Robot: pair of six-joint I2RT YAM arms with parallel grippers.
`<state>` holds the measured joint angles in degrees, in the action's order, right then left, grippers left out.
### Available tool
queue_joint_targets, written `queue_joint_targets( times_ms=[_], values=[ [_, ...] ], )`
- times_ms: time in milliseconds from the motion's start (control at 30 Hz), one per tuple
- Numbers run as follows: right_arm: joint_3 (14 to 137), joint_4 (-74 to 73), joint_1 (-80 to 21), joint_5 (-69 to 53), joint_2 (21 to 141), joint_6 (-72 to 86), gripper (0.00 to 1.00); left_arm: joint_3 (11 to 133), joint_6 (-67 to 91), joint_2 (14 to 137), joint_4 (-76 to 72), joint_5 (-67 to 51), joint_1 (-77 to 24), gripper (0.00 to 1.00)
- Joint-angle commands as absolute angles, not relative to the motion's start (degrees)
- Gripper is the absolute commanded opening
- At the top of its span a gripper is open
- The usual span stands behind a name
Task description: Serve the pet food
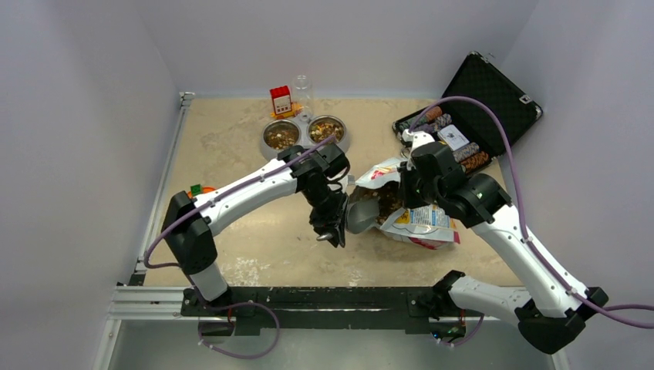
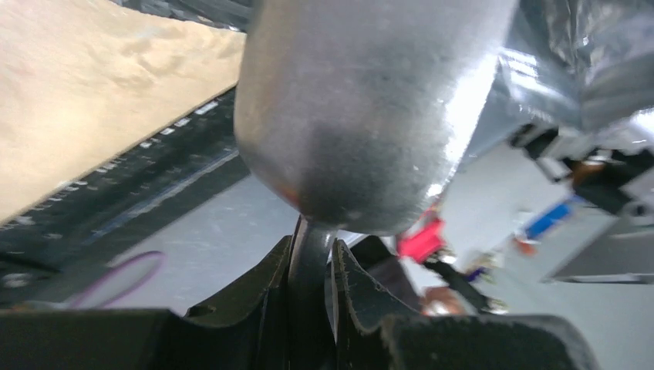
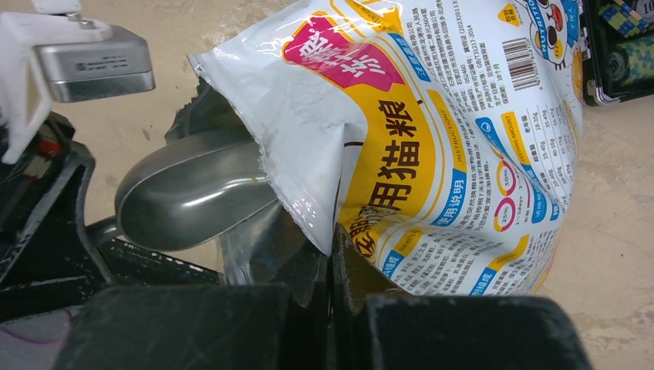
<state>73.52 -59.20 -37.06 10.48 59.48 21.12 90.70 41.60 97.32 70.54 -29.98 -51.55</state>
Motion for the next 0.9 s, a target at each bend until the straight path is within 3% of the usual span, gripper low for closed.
queue_joint_targets(
  times_ms=[0,100,300,433,567,700,867],
  values=[
    [73.9,-52.0,-37.1,8.6,56.8,22.2,0.0,82.4,57.3,95.9,55.0,-48.0,-49.4,0.0],
    [73.3,-51.7,-37.2,8.6,56.4,22.1,0.0,73.5,74.1,94.7,37.2,-55.1,-48.7,0.0],
    [73.0,-51.5,-37.2,7.6,56.4,22.4,0.0,61.4,105.1,94.5,10.4,-54.3,-48.6,0.0],
    [73.4,-51.5,-37.2,7.4,56.3,22.6,0.0,67.2,100.0,99.5,18.4,-53.4,-47.6,0.0],
    [73.5,-51.7,-37.2,7.6,56.3,22.3,0.0,74.0,84.5,103.2,31.7,-48.7,-45.8,0.0],
    [72.8,-51.4,-37.2,7.5,56.2,22.2,0.0,79.2,70.5,103.2,45.5,-39.3,-44.9,0.19],
    [72.3,-51.2,-37.2,7.1,56.6,21.7,0.0,78.4,65.6,100.1,49.7,-32.4,-44.4,0.36]
  ],
)
